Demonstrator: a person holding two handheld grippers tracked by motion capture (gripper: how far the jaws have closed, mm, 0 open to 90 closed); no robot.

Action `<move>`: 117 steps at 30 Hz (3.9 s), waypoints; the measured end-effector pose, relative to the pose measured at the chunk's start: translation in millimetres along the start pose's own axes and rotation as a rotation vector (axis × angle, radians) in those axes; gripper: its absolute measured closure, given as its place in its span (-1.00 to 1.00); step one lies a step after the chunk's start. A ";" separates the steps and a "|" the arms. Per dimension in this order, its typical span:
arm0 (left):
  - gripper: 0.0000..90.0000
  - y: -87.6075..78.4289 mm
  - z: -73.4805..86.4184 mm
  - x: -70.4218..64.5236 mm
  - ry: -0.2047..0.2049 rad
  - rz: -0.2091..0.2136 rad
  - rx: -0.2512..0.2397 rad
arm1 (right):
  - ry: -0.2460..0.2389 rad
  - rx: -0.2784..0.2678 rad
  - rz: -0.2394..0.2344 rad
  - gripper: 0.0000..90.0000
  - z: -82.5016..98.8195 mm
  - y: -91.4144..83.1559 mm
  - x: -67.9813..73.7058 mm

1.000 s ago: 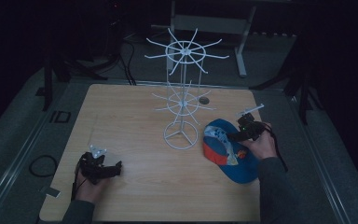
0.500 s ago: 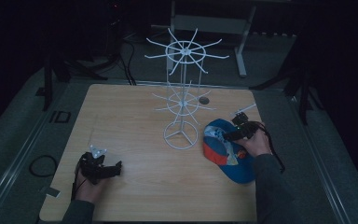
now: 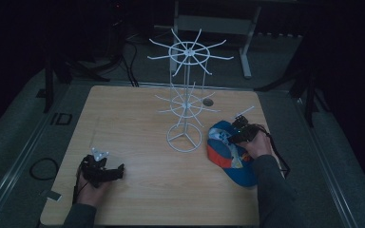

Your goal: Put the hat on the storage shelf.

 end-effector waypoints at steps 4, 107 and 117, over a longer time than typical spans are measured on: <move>-0.94 0.0 0.0 0.0 0.000 0.000 0.000 | -0.012 -0.016 -0.002 0.83 0.3 -1.0 -0.4; -0.94 0.3 -0.3 -0.1 -0.001 -0.001 -0.004 | -0.123 -0.394 -0.121 0.95 0.4 -156.3 10.1; -0.94 0.4 -0.4 -0.3 -0.003 -0.001 -0.005 | -0.138 -0.393 -0.121 0.95 -0.7 -164.5 11.7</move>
Point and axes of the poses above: each handheld gripper's, and its own axes: y roughly forward along the jaws, z roughly out of its underside, x roughly to its left, the point moved 6 cm from there along y, roughly forward along the jaws, and after that the axes turned 7 degrees about -z, right-handed, at the moved point
